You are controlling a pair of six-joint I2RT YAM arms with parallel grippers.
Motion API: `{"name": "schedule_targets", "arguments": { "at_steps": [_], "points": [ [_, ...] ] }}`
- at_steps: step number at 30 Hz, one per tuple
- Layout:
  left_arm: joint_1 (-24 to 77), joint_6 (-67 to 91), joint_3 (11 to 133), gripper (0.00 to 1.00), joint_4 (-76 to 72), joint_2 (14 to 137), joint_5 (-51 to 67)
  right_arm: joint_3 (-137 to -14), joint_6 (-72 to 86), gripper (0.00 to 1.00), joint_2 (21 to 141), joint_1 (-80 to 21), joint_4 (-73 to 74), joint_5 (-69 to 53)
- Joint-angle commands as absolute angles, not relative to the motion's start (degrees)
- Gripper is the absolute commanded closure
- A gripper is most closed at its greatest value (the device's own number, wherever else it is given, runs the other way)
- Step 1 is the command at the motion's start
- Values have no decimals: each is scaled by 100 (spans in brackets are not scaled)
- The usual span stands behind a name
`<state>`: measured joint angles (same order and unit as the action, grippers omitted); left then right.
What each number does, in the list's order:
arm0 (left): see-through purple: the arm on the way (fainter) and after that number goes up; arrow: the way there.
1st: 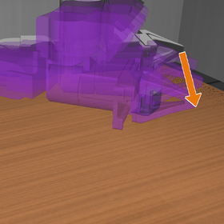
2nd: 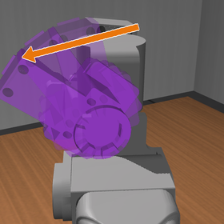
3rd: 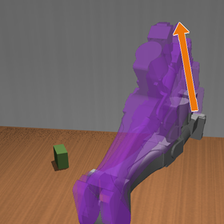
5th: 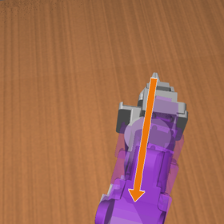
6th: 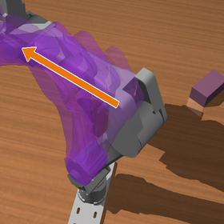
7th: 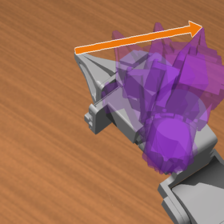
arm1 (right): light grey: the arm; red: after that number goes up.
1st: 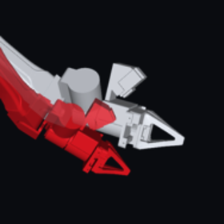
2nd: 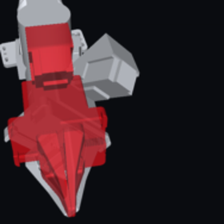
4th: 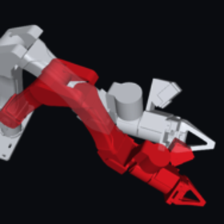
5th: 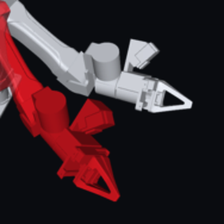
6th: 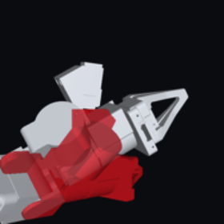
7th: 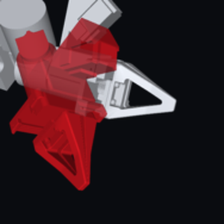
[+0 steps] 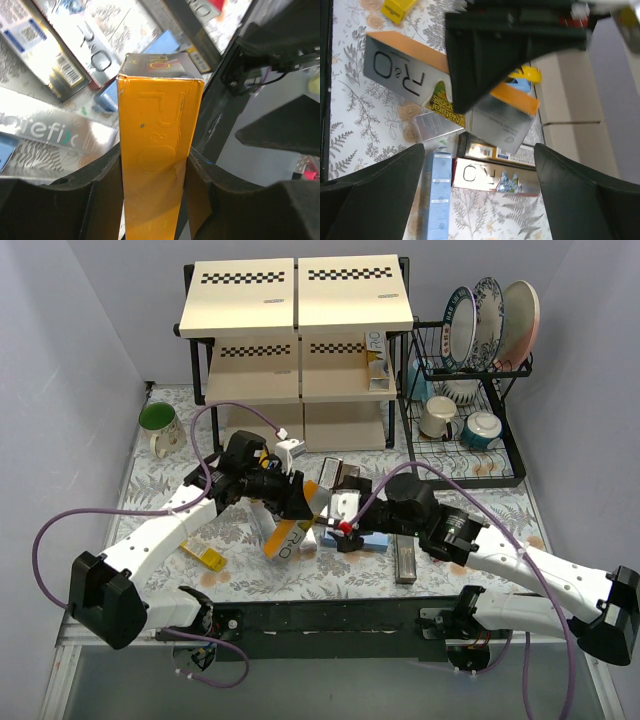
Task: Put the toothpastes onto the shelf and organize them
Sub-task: Pick up the toothpaste from the center of the board.
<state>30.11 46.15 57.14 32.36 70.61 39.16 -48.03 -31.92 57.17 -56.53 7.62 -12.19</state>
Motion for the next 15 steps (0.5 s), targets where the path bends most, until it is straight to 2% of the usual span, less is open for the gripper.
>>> {"name": "schedule_targets", "arguments": {
  "at_steps": [1, 5, 8, 15],
  "points": [
    [3190, 4000, 6231, 83, 4236, 7259, 3437, -5010, -4639, 1, 5792, -6527, 747, -205],
    [3340, 3833, 6468, 83, 4491, 7365, 3419, -4905, -5351, 1, 5932, -7180, 695, 1305],
    [3410, 3745, 6574, 83, 4605, 7383, 3480, -4729, -5905, 1, 5968, -7514, 440, 1949],
    [3577, 3656, 6583, 84, 4676, 7392, 3647, -4509, -6635, 1, 6240, -7769, 229, 2584]
  ]
}}
